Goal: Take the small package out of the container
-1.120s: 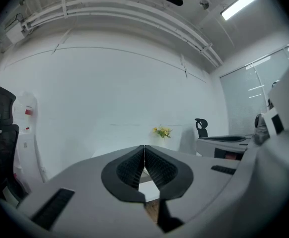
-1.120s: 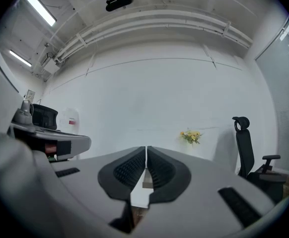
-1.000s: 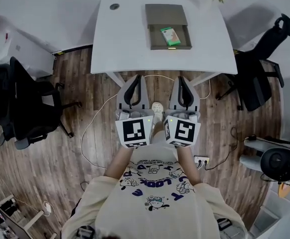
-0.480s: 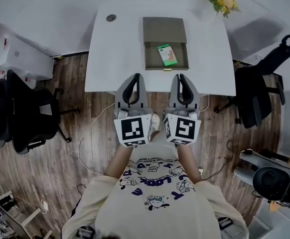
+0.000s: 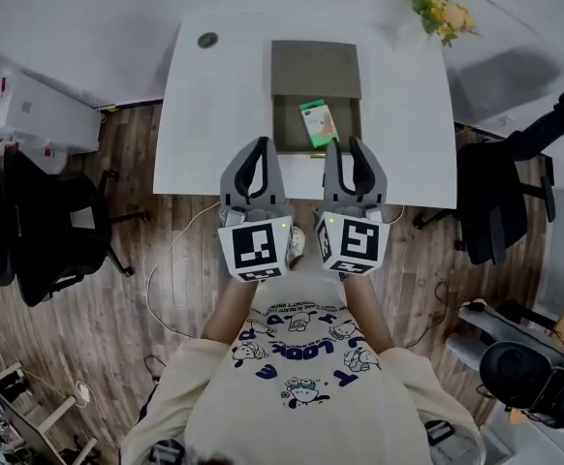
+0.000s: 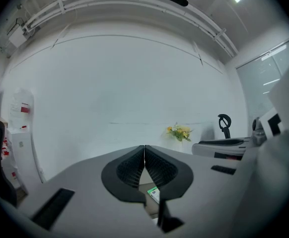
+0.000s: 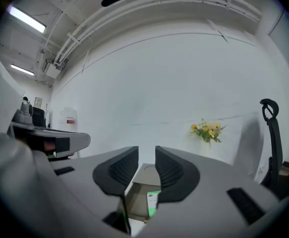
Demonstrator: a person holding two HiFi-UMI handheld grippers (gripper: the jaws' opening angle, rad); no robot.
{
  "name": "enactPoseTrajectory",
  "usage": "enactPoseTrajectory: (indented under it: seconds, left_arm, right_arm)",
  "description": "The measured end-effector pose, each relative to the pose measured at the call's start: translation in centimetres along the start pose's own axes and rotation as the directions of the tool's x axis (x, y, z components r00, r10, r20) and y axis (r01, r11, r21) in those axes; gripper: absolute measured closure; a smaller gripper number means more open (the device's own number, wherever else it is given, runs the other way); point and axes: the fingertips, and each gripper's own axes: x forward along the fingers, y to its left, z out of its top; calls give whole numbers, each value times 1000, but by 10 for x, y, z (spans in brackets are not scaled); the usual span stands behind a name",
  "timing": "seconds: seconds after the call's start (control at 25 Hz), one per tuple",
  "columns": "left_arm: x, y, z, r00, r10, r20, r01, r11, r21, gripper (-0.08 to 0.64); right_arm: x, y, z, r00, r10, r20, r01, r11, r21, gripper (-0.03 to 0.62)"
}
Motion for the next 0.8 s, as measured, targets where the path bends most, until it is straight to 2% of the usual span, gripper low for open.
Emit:
enactPoseTrajectory:
  seconds: [0.48,0.8]
  left_arm:
    - [30,20,-27,995,46,-90,-49,998,-36,546]
    - [69,30,-45,989,20,-150,-27,998,-49,545]
  right_arm:
    - [40,-1,-31,993,53,-110,-48,998,44,388]
    - [77,-9,-63,969,61,-239,-46,997,70,364]
